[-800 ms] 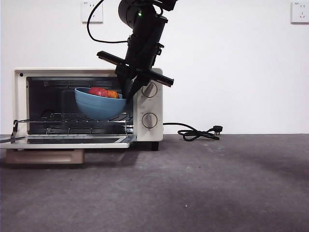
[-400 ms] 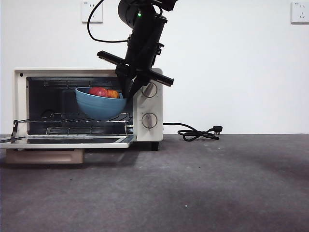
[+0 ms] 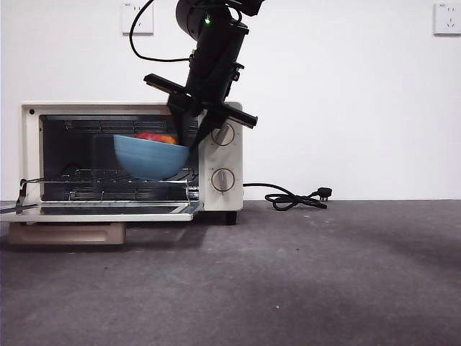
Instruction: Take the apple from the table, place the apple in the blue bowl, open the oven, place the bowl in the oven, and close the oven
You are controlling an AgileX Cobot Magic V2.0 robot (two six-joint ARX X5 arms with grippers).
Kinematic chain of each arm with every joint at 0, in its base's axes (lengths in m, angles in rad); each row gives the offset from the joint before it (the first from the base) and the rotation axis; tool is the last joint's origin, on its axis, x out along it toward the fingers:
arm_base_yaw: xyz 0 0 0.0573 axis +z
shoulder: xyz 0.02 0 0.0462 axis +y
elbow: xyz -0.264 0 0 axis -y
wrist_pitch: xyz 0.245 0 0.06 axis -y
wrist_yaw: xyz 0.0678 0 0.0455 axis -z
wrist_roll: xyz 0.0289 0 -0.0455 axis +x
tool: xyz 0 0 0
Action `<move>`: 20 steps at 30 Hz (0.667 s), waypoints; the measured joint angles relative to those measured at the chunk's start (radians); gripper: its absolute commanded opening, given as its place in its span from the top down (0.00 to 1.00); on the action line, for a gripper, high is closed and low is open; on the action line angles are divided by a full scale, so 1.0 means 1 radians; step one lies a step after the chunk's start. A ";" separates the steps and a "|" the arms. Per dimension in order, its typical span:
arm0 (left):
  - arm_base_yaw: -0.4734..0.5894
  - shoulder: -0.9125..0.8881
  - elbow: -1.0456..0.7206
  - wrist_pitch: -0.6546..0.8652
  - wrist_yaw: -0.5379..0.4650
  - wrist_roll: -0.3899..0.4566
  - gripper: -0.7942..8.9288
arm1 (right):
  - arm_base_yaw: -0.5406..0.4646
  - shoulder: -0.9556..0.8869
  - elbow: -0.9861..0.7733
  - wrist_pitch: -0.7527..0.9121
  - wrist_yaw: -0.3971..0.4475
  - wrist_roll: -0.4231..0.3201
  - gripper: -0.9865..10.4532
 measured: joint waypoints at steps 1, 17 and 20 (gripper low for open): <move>0.000 0.000 0.000 0.000 0.000 0.000 0.92 | 0.000 0.000 0.000 0.000 0.001 0.000 0.72; 0.000 0.000 0.000 0.000 -0.005 0.002 0.92 | 0.010 0.000 0.101 -0.065 0.043 -0.071 0.72; 0.000 0.000 0.000 0.000 -0.005 0.006 0.92 | 0.017 0.000 0.174 -0.128 0.073 -0.112 0.72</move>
